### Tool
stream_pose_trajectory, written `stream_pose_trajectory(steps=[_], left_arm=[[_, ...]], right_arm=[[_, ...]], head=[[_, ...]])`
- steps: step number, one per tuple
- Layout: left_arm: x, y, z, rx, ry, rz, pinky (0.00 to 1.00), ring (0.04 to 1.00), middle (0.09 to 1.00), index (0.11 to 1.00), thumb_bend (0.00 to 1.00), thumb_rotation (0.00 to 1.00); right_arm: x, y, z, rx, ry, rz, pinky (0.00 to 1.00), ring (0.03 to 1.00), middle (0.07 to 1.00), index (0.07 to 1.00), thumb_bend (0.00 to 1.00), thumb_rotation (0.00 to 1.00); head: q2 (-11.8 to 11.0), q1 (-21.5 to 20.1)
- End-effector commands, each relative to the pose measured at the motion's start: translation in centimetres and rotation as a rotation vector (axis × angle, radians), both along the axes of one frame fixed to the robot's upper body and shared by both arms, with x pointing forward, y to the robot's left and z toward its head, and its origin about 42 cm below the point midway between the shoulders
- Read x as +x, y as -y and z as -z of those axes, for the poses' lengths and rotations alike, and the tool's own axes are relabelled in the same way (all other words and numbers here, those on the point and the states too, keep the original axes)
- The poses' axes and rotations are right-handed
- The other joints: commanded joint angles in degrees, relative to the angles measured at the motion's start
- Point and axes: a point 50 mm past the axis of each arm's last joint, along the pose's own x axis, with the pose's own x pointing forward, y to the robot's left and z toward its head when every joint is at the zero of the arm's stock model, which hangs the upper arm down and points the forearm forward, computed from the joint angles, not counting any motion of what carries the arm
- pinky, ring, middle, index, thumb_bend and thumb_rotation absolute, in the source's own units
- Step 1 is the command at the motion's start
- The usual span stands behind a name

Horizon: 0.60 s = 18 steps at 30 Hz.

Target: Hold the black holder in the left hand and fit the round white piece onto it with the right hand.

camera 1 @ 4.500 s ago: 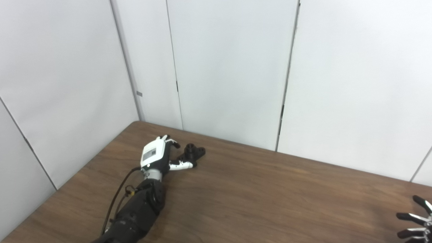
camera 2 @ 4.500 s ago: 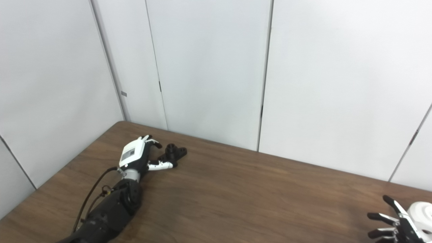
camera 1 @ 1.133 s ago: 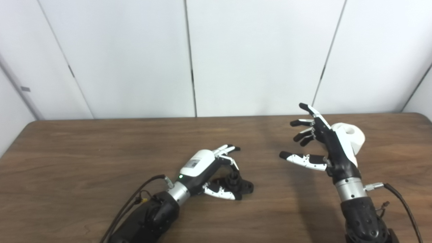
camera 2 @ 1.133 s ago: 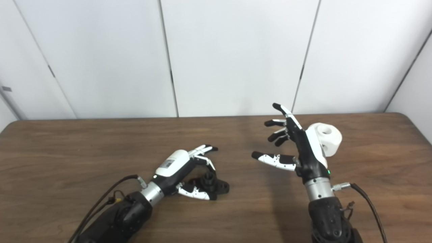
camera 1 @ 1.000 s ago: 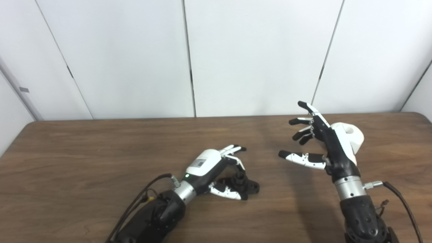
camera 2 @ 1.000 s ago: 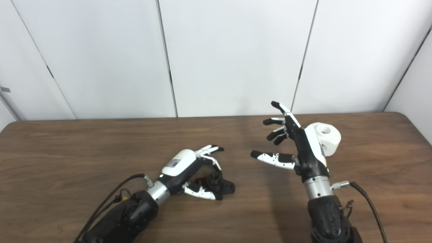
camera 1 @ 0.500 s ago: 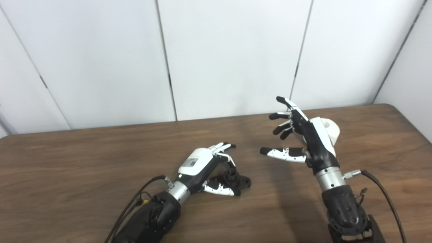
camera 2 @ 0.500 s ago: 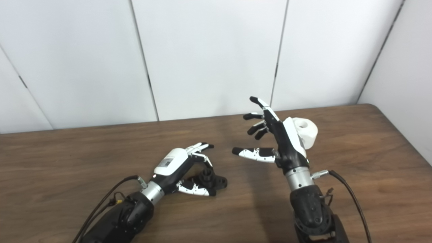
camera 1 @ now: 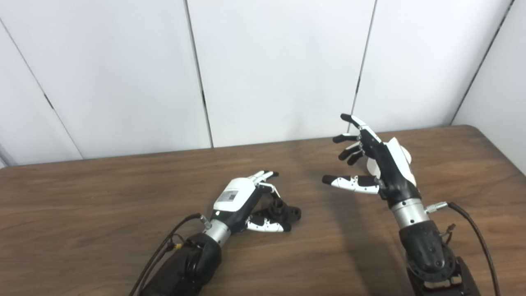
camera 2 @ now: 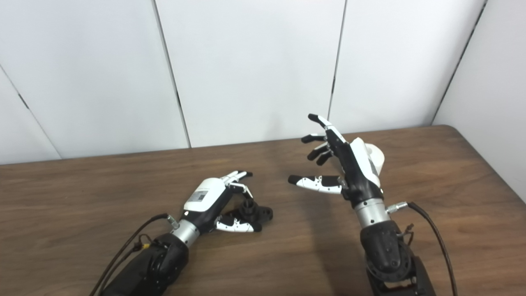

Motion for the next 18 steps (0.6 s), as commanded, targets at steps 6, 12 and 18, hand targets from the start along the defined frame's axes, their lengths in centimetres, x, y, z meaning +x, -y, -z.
stream_pose_trajectory(steps=[6, 12, 18], left_arm=[[-1.6, -5.0, 4.2, 0.232, -0.153, -0.067, 0.87, 0.961, 0.954, 0.67, 1.0, 0.33], [-1.6, -5.9, 4.3, 0.242, -0.149, -0.079, 0.86, 0.955, 0.944, 0.651, 1.0, 0.36], [-1.4, -6.4, 4.1, 0.24, -0.146, -0.091, 0.85, 0.941, 0.927, 0.602, 1.0, 0.35]], right_arm=[[0.3, -0.3, -2.4, -0.01, 0.091, -0.022, 0.44, 0.537, 0.695, 0.889, 0.61, 0.16], [0.4, -0.3, -2.4, -0.012, 0.092, -0.027, 0.44, 0.533, 0.694, 0.895, 0.6, 0.16], [0.4, -0.2, -2.5, -0.011, 0.097, -0.031, 0.43, 0.528, 0.691, 0.893, 0.61, 0.16]], head=[[0.4, 0.5], [0.8, 0.7], [0.9, 1.0]])
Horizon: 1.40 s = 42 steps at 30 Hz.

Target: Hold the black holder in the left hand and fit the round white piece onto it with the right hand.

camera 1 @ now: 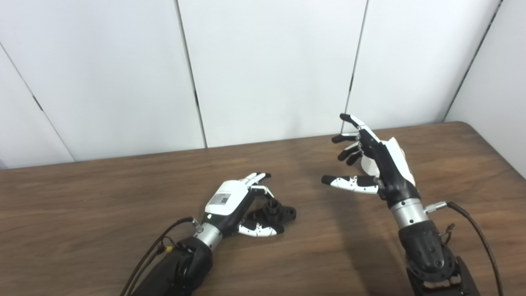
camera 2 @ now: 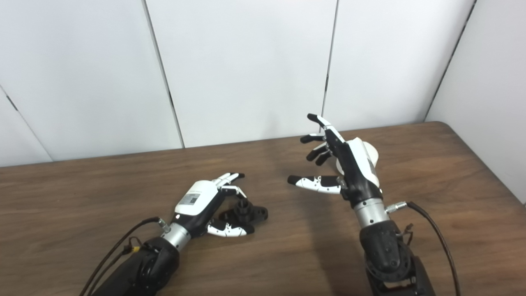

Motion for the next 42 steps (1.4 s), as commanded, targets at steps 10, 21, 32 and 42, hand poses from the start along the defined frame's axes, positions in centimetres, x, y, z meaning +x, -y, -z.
stream_pose_trajectory(steps=[10, 21, 32, 42], left_arm=[[-0.8, -6.0, 4.1, 0.199, -0.163, -0.124, 0.84, 0.933, 0.921, 0.59, 1.0, 0.32], [-0.5, -7.1, 3.8, 0.194, -0.17, -0.155, 0.87, 0.946, 0.927, 0.592, 1.0, 0.34], [-0.5, -8.4, 3.2, 0.202, -0.161, -0.175, 0.86, 0.94, 0.922, 0.579, 1.0, 0.34], [-0.5, -9.1, 2.9, 0.209, -0.161, -0.188, 0.87, 0.944, 0.921, 0.573, 1.0, 0.32]], right_arm=[[0.5, -0.1, -2.3, -0.012, 0.097, -0.025, 0.43, 0.529, 0.688, 0.892, 0.61, 0.17], [0.4, 0.0, -2.5, -0.018, 0.093, -0.022, 0.44, 0.53, 0.693, 0.897, 0.6, 0.19], [0.4, -0.1, -2.7, -0.008, 0.097, -0.022, 0.42, 0.523, 0.691, 0.894, 0.61, 0.19], [0.4, -0.1, -2.6, -0.003, 0.097, -0.021, 0.42, 0.52, 0.689, 0.894, 0.6, 0.18]], head=[[0.2, 0.2], [0.8, 0.5], [1.6, 1.1], [1.8, 1.3]])
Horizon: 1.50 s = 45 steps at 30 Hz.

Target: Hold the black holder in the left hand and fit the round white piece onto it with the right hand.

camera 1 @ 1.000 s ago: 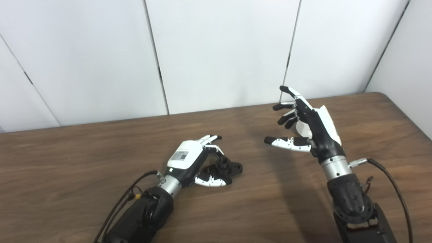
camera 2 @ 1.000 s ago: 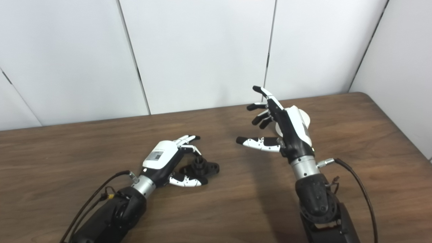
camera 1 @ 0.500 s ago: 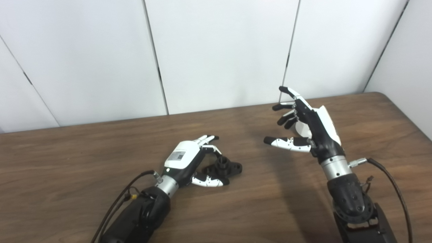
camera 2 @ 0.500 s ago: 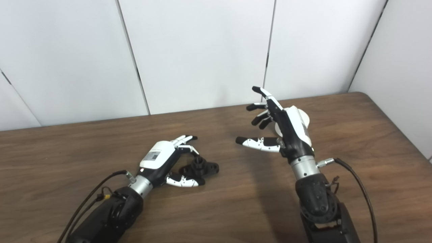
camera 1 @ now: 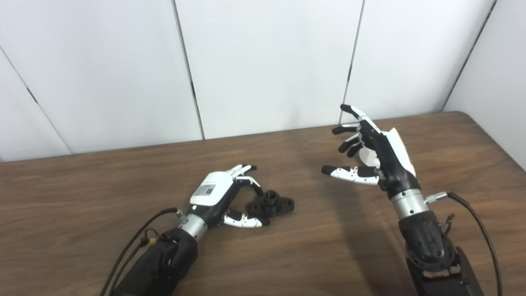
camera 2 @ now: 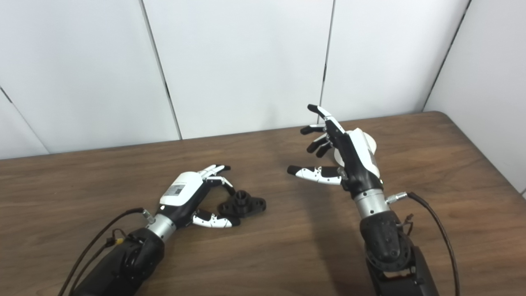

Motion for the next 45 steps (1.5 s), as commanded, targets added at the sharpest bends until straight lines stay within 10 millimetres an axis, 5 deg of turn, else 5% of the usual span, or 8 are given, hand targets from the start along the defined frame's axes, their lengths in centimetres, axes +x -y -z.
stream_pose_trajectory(steps=[1, 9, 10, 13, 45], left_arm=[[-0.72, -5.98, 3.54, 0.196, -0.153, -0.147, 0.87, 0.944, 0.921, 0.57, 1.0, 0.32], [-0.91, -5.78, 3.66, 0.148, -0.179, -0.141, 0.9, 0.936, 0.899, 0.512, 0.96, 0.26], [-0.94, -5.75, 3.72, 0.144, -0.181, -0.141, 0.91, 0.936, 0.896, 0.496, 0.7, 0.15], [-1.03, -5.65, 3.87, 0.14, -0.182, -0.133, 0.9, 0.93, 0.885, 0.485, 0.54, 0.09], [-1.01, -5.48, 4.43, 0.134, -0.192, -0.074, 0.88, 0.916, 0.865, 0.479, 0.52, 0.07]], right_arm=[[0.38, -0.18, -2.56, -0.002, 0.1, -0.017, 0.42, 0.52, 0.69, 0.895, 0.6, 0.18], [0.33, -0.26, -2.61, -0.002, 0.102, -0.019, 0.42, 0.524, 0.69, 0.898, 0.61, 0.2], [0.32, -0.27, -2.62, -0.003, 0.103, -0.018, 0.42, 0.524, 0.691, 0.898, 0.61, 0.2], [0.28, -0.26, -2.64, -0.001, 0.104, -0.017, 0.42, 0.524, 0.692, 0.895, 0.6, 0.19], [0.36, 0.06, -2.89, 0.001, 0.102, -0.015, 0.41, 0.519, 0.689, 0.895, 0.6, 0.17]], head=[[0.1, -0.1], [0.4, 0.0], [0.4, 0.0], [0.4, -0.1], [0.7, -0.2]])
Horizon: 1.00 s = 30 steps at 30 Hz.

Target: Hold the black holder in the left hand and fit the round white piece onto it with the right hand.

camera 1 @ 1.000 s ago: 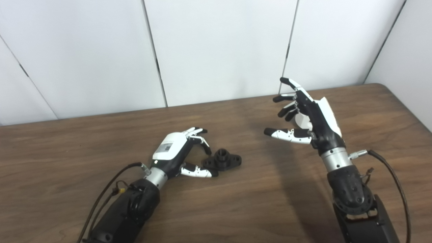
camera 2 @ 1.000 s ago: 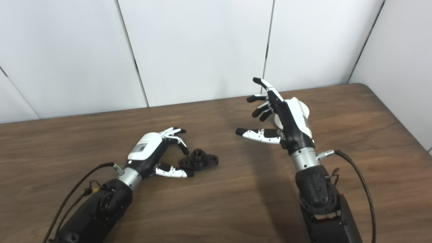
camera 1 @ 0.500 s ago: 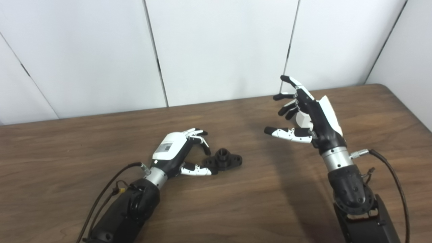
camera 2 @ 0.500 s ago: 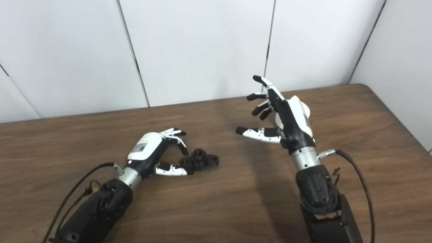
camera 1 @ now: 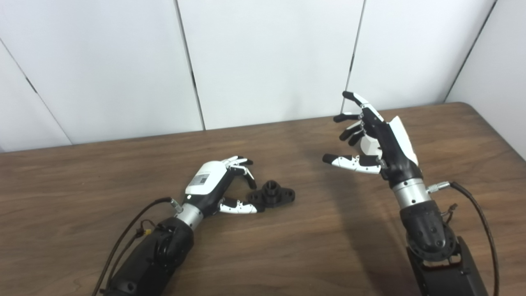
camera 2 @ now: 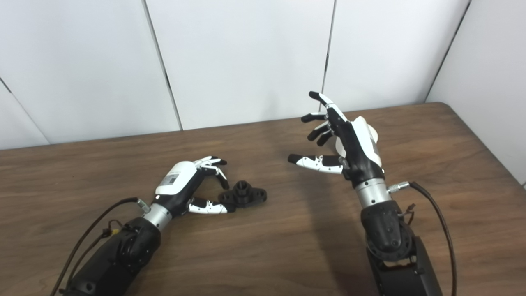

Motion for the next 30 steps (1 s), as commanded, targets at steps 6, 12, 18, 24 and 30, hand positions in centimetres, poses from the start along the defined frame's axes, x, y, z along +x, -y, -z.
stream_pose_trajectory(steps=[6, 12, 18, 24, 30], left_arm=[[-1.49, -4.58, 4.32, 0.17, -0.177, -0.049, 0.89, 0.922, 0.87, 0.479, 0.52, 0.07], [-1.38, -4.53, 4.11, 0.174, -0.194, -0.032, 0.9, 0.934, 0.88, 0.479, 0.52, 0.07], [-1.44, -4.47, 4.11, 0.178, -0.186, -0.021, 0.88, 0.918, 0.872, 0.478, 0.52, 0.07], [-1.53, -4.37, 4.29, 0.185, -0.19, -0.011, 0.87, 0.914, 0.871, 0.478, 0.52, 0.07], [-1.78, -4.22, 4.41, 0.181, -0.199, -0.002, 0.89, 0.928, 0.877, 0.478, 0.52, 0.07]], right_arm=[[0.48, 0.04, -2.4, -0.004, 0.082, -0.008, 0.41, 0.515, 0.684, 0.89, 0.61, 0.17], [0.47, 0.12, -2.46, 0.0, 0.083, -0.012, 0.41, 0.515, 0.685, 0.891, 0.6, 0.16], [0.53, 0.14, -2.49, 0.002, 0.083, -0.013, 0.4, 0.514, 0.686, 0.892, 0.6, 0.16], [0.63, 0.12, -2.52, 0.004, 0.087, -0.015, 0.4, 0.51, 0.683, 0.892, 0.6, 0.16], [0.63, 0.18, -2.66, 0.004, 0.089, -0.011, 0.39, 0.507, 0.683, 0.895, 0.6, 0.16]], head=[[0.2, 0.0], [0.4, 0.1], [0.6, 0.1], [0.6, 0.0], [0.5, -0.3]])
